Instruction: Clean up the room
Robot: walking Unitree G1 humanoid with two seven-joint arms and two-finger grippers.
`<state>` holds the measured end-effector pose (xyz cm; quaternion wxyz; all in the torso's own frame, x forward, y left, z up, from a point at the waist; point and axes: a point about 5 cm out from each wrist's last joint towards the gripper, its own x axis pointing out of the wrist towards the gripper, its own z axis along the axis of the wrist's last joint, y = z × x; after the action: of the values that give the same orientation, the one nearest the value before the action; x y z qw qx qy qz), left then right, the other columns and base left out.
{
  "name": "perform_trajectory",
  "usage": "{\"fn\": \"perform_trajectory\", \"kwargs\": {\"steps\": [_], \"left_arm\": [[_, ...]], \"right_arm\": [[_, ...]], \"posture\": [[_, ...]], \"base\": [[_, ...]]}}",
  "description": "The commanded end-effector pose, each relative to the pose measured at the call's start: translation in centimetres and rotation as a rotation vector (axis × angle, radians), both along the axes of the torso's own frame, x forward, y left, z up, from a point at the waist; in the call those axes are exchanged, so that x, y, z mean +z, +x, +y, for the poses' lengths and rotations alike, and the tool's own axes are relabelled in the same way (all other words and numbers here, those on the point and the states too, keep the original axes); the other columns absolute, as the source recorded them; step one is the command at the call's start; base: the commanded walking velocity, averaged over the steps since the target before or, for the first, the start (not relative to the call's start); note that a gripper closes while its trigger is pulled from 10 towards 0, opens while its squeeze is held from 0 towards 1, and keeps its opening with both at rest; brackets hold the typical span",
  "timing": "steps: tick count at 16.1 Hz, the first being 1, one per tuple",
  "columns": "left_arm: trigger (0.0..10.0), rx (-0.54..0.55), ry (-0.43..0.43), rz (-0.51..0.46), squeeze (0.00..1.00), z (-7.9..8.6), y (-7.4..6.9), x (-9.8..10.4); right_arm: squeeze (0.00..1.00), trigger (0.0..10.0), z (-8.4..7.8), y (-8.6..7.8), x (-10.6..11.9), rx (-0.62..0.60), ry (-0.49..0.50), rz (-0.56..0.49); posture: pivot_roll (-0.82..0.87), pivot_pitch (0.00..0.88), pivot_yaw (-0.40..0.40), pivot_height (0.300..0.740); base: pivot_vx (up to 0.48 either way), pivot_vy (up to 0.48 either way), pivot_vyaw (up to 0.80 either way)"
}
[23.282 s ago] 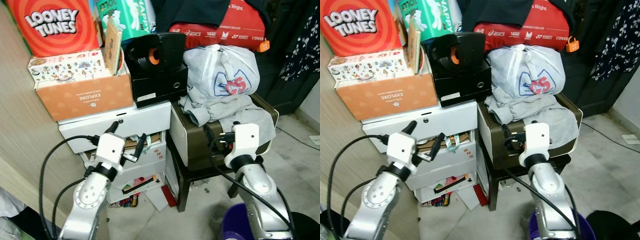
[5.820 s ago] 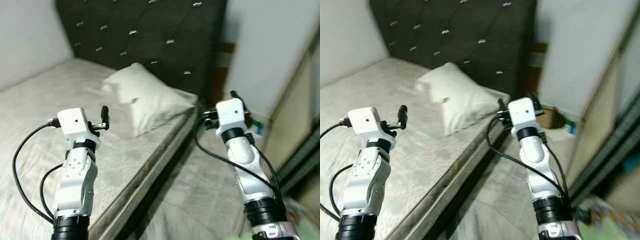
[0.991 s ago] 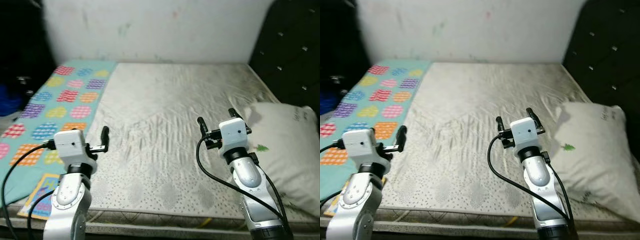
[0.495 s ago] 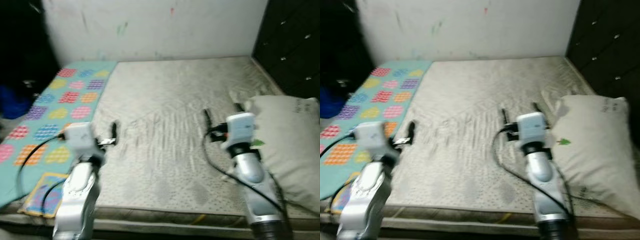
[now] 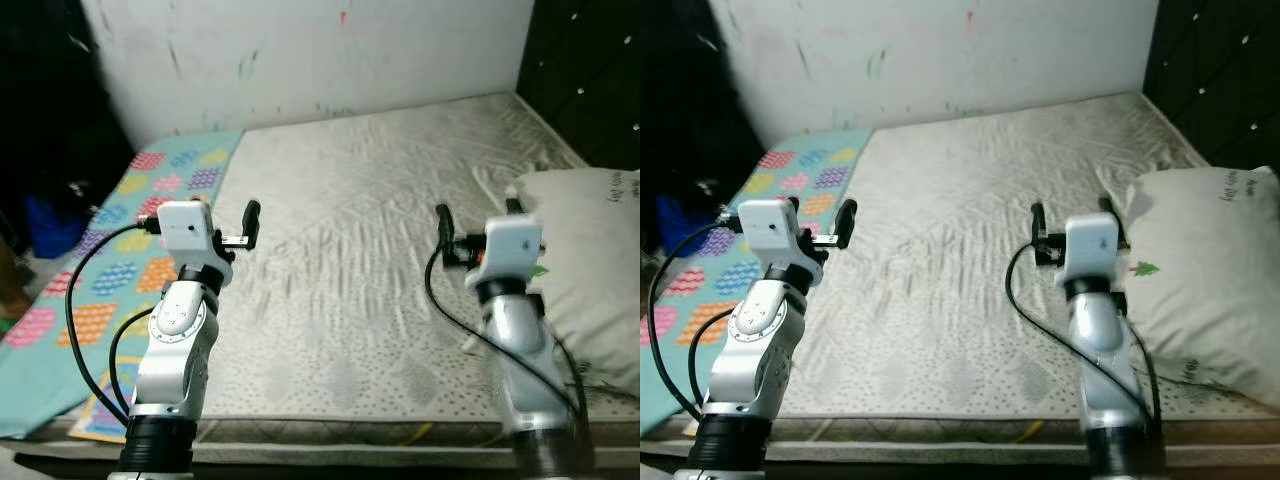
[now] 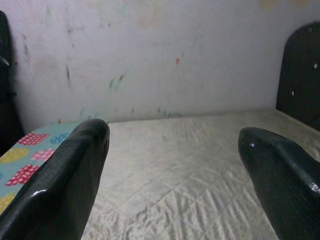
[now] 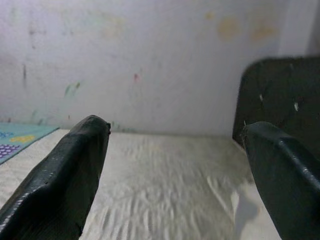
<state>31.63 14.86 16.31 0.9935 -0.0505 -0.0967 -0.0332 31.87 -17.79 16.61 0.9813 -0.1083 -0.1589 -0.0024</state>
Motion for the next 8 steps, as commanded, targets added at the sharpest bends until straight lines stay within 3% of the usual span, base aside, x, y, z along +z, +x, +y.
{"fn": "perform_trajectory", "kwargs": {"steps": [1, 5, 8], "left_arm": [[10.0, 0.054, 0.002, 0.011, 0.00, 1.0, 0.0, -0.6], [10.0, 0.182, -0.035, 0.034, 0.00, 2.4, -2.3, -2.6], [10.0, 0.231, -0.034, 0.072, 0.00, 3.4, -3.6, -4.2]], "right_arm": [[0.00, 10.0, 0.7, 0.5, 0.4, 0.043, 0.003, -0.013], [0.00, 10.0, 2.3, 1.9, 0.7, 0.159, -0.035, 0.014], [0.00, 10.0, 4.2, 2.0, -0.2, 0.224, -0.032, 0.038]], "posture": [[-0.11, 0.000, 0.075, 0.740], [-0.02, 0.000, -0.057, 0.740], [0.00, 0.000, -0.073, 0.740]], "base": [[0.000, 0.000, 0.00], [0.000, 0.000, 0.00], [0.000, 0.000, 0.00]]}}
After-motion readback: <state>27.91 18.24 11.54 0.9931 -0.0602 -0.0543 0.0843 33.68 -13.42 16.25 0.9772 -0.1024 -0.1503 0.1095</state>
